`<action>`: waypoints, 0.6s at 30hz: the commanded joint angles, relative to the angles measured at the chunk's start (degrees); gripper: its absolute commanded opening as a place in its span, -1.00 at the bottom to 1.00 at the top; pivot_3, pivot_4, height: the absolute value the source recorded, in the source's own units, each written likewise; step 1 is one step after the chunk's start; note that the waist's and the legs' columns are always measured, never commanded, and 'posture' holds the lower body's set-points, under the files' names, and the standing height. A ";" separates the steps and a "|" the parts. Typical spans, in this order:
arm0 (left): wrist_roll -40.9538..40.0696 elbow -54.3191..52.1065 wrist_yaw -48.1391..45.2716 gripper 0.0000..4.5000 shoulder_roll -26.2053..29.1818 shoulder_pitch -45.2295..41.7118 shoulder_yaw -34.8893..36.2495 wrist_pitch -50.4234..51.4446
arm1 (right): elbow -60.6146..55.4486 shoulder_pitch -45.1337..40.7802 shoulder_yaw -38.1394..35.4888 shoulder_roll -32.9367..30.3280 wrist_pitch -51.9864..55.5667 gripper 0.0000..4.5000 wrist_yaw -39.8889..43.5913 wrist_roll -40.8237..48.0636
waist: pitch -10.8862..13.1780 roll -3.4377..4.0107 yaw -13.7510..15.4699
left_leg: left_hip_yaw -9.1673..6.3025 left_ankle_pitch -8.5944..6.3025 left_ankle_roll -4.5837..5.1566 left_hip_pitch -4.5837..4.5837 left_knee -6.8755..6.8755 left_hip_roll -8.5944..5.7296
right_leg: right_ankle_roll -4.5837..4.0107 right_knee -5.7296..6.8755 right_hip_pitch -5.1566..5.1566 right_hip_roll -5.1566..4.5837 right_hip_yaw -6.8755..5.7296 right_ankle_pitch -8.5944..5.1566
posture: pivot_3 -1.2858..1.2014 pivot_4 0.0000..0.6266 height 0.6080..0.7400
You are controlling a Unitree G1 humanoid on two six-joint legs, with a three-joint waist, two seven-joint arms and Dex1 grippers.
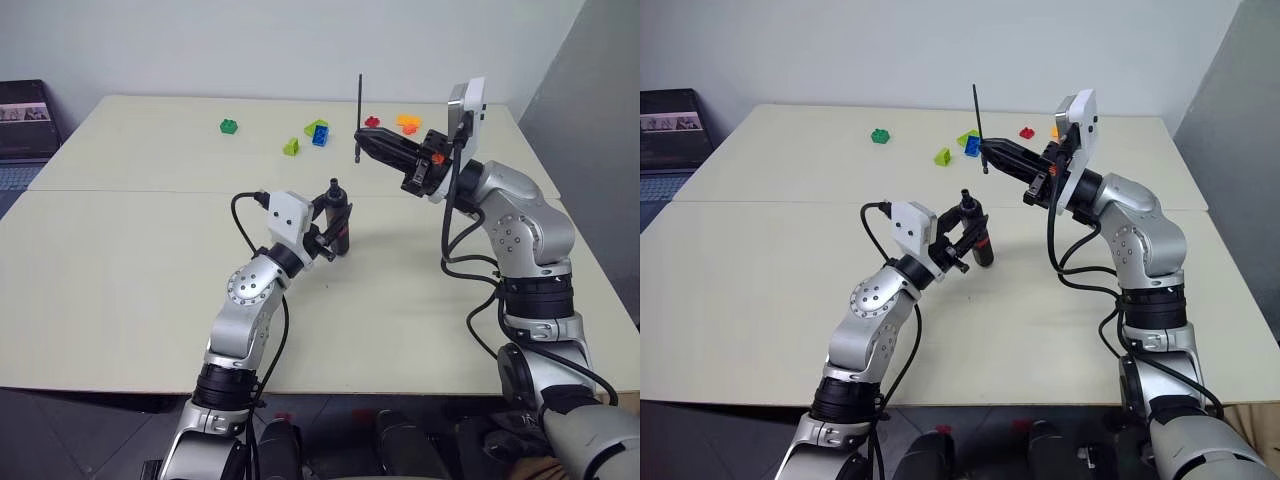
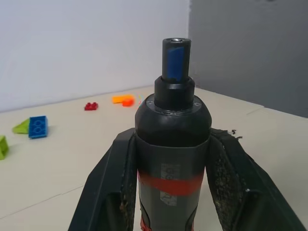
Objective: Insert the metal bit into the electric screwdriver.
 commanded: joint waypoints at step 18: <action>-11.06 -4.89 -18.95 -0.27 6.91 -2.42 -2.20 8.79 | -9.18 3.51 -1.03 -7.73 11.52 -1.00 6.44 13.36 | 0.01 0.01 -0.22 | 0.00 0.00 0.00 -0.02 -0.02 0.01 | 0.01 -0.07 0.00 0.00 -0.01 -0.01 | 0.03 -0.52 1.00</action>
